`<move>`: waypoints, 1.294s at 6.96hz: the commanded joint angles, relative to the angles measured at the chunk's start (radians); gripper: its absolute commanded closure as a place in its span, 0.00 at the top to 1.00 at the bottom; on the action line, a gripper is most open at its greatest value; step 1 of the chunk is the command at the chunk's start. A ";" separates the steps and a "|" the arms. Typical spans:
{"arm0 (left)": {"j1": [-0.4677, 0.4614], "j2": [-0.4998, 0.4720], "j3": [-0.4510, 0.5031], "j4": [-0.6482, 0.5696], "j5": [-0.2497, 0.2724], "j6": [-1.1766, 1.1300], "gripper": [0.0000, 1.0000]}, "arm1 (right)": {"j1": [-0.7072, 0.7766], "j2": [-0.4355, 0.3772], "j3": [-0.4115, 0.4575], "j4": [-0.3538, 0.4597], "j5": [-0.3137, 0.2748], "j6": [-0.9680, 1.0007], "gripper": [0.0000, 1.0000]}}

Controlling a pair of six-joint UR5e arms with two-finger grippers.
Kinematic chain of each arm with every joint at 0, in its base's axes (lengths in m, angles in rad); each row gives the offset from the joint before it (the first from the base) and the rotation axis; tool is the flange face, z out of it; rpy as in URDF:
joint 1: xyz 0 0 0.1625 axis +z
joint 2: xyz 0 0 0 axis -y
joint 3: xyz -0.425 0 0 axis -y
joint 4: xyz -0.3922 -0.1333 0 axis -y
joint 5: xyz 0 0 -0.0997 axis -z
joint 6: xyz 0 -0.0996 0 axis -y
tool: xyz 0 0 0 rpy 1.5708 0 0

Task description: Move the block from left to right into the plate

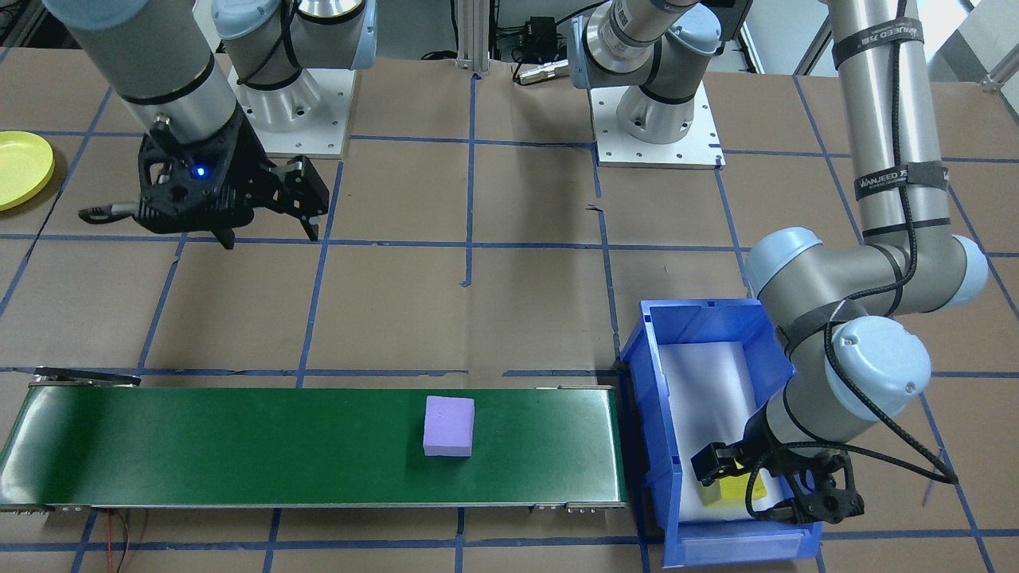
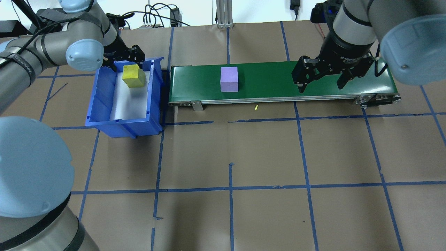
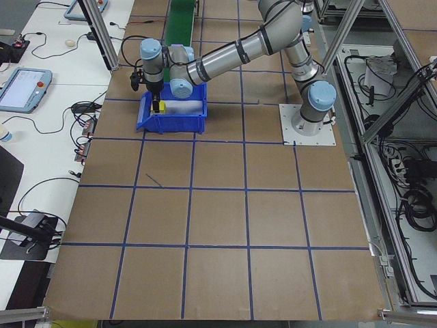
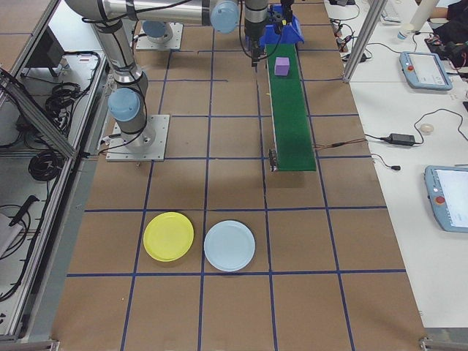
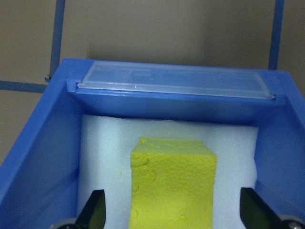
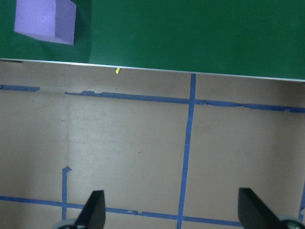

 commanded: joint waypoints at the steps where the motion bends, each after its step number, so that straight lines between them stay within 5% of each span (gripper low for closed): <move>1: 0.001 -0.016 -0.027 0.012 0.003 0.006 0.72 | -0.003 0.159 -0.057 -0.145 0.072 0.046 0.98; 2: 0.001 -0.006 -0.026 0.011 0.004 0.012 0.38 | -0.001 0.226 -0.087 -0.201 0.120 0.075 0.99; 3: 0.001 0.001 -0.021 0.008 0.002 0.024 0.27 | -0.003 0.294 -0.120 -0.234 0.140 0.076 1.00; 4: 0.001 0.030 -0.008 -0.001 0.001 0.024 0.26 | -0.006 0.355 -0.156 -0.249 0.145 0.077 1.00; 5: 0.001 0.105 -0.008 -0.067 0.004 0.018 0.26 | -0.018 0.394 -0.177 -0.257 0.210 0.082 1.00; 7: -0.025 0.223 -0.011 -0.174 -0.027 -0.076 0.26 | -0.021 0.413 -0.165 -0.265 0.218 0.091 1.00; 8: -0.086 0.236 -0.009 -0.167 -0.071 -0.115 0.26 | -0.021 0.414 -0.158 -0.263 0.220 0.114 1.00; 9: -0.181 0.231 -0.009 -0.161 -0.062 -0.142 0.26 | -0.023 0.414 -0.147 -0.265 0.218 0.125 1.00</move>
